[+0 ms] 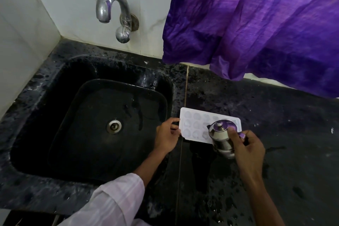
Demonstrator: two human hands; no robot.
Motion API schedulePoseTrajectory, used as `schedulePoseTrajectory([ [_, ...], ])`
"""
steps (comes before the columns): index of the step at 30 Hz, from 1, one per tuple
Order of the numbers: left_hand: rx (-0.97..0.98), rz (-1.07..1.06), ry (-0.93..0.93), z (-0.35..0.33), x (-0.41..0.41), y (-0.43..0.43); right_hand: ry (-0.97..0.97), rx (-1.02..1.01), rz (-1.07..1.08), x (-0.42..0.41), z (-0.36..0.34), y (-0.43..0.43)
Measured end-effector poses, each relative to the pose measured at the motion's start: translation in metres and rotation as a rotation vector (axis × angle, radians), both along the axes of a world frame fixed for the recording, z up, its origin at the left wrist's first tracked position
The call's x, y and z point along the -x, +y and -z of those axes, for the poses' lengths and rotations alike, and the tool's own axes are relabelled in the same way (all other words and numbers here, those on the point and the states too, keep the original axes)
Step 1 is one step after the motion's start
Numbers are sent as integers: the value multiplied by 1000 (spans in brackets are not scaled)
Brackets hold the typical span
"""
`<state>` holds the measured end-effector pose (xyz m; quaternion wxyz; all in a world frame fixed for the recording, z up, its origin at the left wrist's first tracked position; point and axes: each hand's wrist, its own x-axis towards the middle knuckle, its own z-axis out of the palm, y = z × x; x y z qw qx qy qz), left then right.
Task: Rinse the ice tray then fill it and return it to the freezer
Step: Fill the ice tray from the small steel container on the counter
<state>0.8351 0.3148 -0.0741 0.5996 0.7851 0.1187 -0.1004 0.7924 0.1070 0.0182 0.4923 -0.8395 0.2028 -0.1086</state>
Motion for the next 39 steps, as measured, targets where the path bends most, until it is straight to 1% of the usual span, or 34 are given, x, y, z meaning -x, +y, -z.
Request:
schedulePoseTrajectory([
  [9,7,5,-4,0,2,1,-9,-5,-20,-1,-1,2],
  [15,17,11,-3,1,3,2,-32,-46,-45,5,1,2],
  [27,10,13,-1,4,6,1,-13,-34,-10,19,4,4],
  [34,-17,12,9,13,8,-2,-40,-75,-29,25,2,4],
  [39,1,8,-4,12,10,-3,-44,-80,-23,27,2,2],
])
